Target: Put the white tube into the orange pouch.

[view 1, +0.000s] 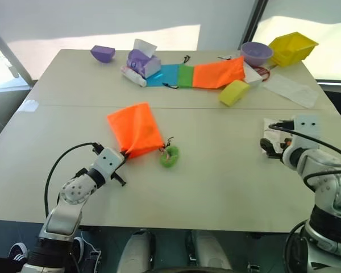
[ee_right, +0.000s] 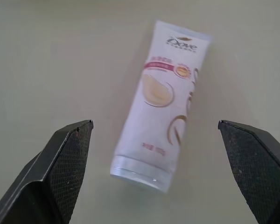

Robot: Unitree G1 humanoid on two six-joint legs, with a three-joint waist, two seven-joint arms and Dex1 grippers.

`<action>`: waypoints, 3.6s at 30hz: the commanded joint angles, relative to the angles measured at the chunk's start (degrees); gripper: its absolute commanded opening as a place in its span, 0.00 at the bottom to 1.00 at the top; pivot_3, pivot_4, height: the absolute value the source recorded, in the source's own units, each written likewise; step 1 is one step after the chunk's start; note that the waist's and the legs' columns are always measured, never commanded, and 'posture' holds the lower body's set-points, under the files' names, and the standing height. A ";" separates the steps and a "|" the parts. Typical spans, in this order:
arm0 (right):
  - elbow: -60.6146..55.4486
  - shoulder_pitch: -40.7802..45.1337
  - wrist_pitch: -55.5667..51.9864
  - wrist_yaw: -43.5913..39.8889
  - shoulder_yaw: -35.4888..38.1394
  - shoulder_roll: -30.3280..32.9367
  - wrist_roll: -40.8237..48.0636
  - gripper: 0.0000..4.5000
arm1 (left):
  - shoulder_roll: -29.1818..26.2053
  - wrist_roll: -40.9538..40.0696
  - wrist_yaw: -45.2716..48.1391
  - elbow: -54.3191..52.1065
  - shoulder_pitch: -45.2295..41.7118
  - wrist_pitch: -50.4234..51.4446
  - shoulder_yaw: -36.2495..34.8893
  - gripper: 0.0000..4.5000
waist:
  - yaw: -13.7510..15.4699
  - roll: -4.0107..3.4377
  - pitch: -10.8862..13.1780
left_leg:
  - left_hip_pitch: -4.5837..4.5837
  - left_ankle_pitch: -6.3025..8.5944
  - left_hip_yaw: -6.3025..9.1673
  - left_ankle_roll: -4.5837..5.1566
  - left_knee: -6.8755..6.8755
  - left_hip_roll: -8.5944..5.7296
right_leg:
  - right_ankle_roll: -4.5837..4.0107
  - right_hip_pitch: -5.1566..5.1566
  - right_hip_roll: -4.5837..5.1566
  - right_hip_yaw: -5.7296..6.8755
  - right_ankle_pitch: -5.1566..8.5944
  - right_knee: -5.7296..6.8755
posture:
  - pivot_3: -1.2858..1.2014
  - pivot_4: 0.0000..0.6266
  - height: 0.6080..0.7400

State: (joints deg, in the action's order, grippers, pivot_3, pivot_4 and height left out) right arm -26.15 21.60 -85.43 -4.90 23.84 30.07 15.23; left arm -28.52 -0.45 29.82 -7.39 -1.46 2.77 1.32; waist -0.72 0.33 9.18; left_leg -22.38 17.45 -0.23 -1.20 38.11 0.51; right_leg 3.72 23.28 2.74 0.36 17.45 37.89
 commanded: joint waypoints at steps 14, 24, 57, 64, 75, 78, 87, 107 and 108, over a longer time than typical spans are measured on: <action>6.68 4.21 -2.30 -2.35 0.72 -2.28 -1.24 1.00 | 0.54 0.18 -0.78 -3.37 1.59 -0.81 -0.49 0.00 | -0.05 -0.01 0.00 | 0.06 -0.06 0.00 0.10 0.01 0.00 | 0.00 0.00 -0.05 -0.01 -0.01 0.16 | 0.52 0.24 1.00; 8.81 4.88 -1.94 -1.69 2.74 -5.50 -2.15 0.71 | 0.74 0.13 -0.76 -3.27 1.13 -0.75 -0.29 0.00 | -0.10 -0.01 0.00 | 0.08 -0.06 0.00 0.10 0.01 0.00 | 0.01 0.00 -0.06 0.00 -0.01 0.20 | 0.52 0.24 1.00; 8.02 1.86 4.02 -7.69 -2.54 -0.57 -0.96 0.41 | 0.78 -0.21 -0.63 -3.83 1.82 -0.92 -0.81 0.00 | -0.06 -0.01 0.00 | 0.07 -0.06 0.00 0.10 0.01 0.00 | 0.01 0.00 -0.07 0.00 -0.01 0.20 | 0.52 0.24 1.00; -5.79 0.84 9.25 -27.19 -8.06 2.76 14.88 0.41 | 0.85 -0.40 -0.59 -3.88 1.89 -0.75 -0.85 0.00 | -0.27 -0.08 0.05 | 0.08 -0.06 0.00 0.10 0.01 0.03 | 0.01 0.02 -0.14 0.00 -0.01 0.22 | 0.52 0.24 1.00; -13.56 -10.59 27.98 -43.64 -26.79 18.20 15.70 0.41 | 0.82 -0.66 -0.14 -5.24 0.48 0.85 -0.70 0.00 | 0.68 0.16 0.16 | 0.06 -0.06 0.09 0.11 0.16 -0.06 | 0.12 -0.16 -0.06 -0.03 -0.13 -0.01 | 0.52 0.24 1.00; -12.58 -8.38 30.01 -42.42 -32.33 14.98 14.56 0.41 | 0.86 -0.74 0.02 -6.20 -0.19 1.76 -0.56 0.00 | 0.08 0.19 0.17 | 0.11 -0.14 0.10 0.22 0.15 -0.03 | 0.07 -0.16 -0.08 -0.02 -0.16 0.09 | 0.52 0.24 1.00; 1.35 0.20 35.52 -40.16 -40.24 9.40 7.50 0.41 | 0.82 -0.86 0.65 -8.39 -1.99 4.61 0.04 0.00 | -0.07 0.23 0.17 | 0.08 -0.17 0.10 0.22 0.18 -0.05 | 0.08 -0.14 -0.07 -0.02 -0.19 0.10 | 0.52 0.24 1.00; 6.55 6.20 37.32 -41.43 -47.38 3.07 2.36 0.41 | 0.67 -0.90 0.58 -9.69 -1.34 5.59 -0.69 0.00 | -0.06 0.25 0.16 | 0.06 -0.17 0.12 0.20 0.13 -0.01 | 0.06 -0.03 -0.03 -0.02 -0.19 0.15 | 0.52 0.24 1.00; 7.32 6.76 36.81 -40.40 -46.92 1.71 2.38 0.41 | 0.54 -0.98 0.71 -9.88 -1.11 5.64 -0.80 0.00 | -0.06 0.25 0.16 | 0.06 -0.17 0.12 0.20 0.13 -0.01 | 0.06 -0.03 -0.04 -0.01 -0.19 0.15 | 0.52 0.24 1.00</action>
State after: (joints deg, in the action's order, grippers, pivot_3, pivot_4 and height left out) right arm -19.07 26.55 -49.21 -47.01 -24.09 33.42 18.08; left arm -27.49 -0.72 30.34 -14.76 -2.64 8.52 1.25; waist -0.78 0.58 9.34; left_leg -22.33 17.27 -0.11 -1.00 38.24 0.50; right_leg 3.78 23.25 2.71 0.34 17.26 38.04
